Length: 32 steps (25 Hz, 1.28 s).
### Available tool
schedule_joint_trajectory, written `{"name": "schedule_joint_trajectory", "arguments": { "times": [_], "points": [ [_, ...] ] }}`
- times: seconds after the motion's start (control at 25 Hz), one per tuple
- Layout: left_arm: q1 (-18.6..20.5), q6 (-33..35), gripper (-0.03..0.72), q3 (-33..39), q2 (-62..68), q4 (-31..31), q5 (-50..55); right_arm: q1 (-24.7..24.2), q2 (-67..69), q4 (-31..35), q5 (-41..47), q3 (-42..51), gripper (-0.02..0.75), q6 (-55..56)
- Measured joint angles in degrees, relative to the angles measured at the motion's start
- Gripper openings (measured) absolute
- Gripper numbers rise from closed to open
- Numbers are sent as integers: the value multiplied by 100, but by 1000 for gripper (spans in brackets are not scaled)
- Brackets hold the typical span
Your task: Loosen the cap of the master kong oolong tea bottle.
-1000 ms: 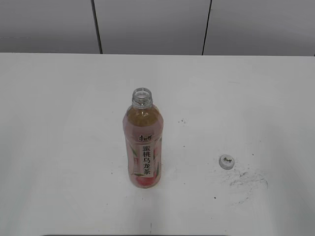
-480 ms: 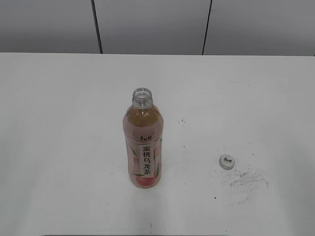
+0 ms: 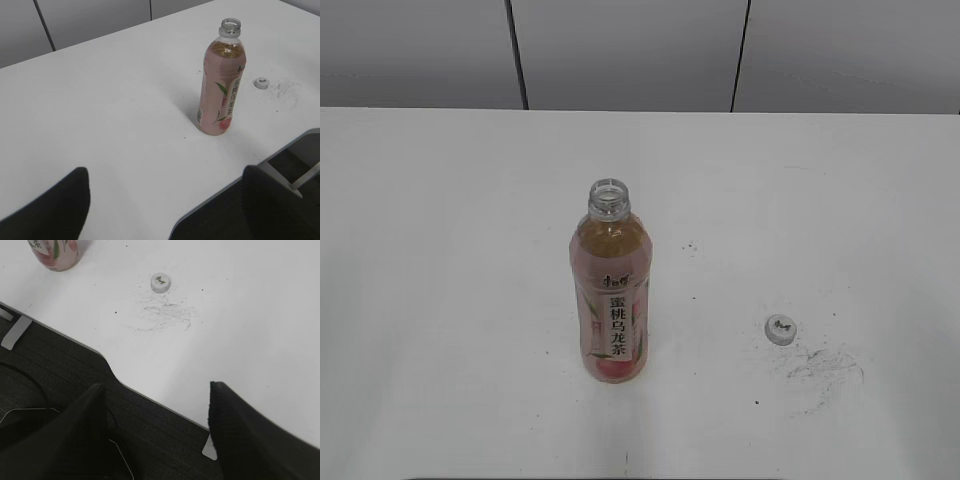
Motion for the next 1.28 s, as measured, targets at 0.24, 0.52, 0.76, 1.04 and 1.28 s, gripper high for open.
{"name": "schedule_joint_trajectory", "arguments": {
  "times": [0.24,0.52,0.76,1.04,1.28],
  "points": [
    [0,0,545,0,0,0,0,0,0,0,0,0,482,0],
    [55,0,543,0,0,0,0,-141,0,23,-2,0,482,6],
    [1469,0,539,0,0,-2,0,-1259,-263,45,-2,0,482,6],
    [2524,0,529,0,-183,-2,-9,-1854,-1272,52,-7,25,482,13],
    [2303,0,505,0,-226,-7,-14,-1993,-1603,89,-2,25,482,13]
  ]
}}
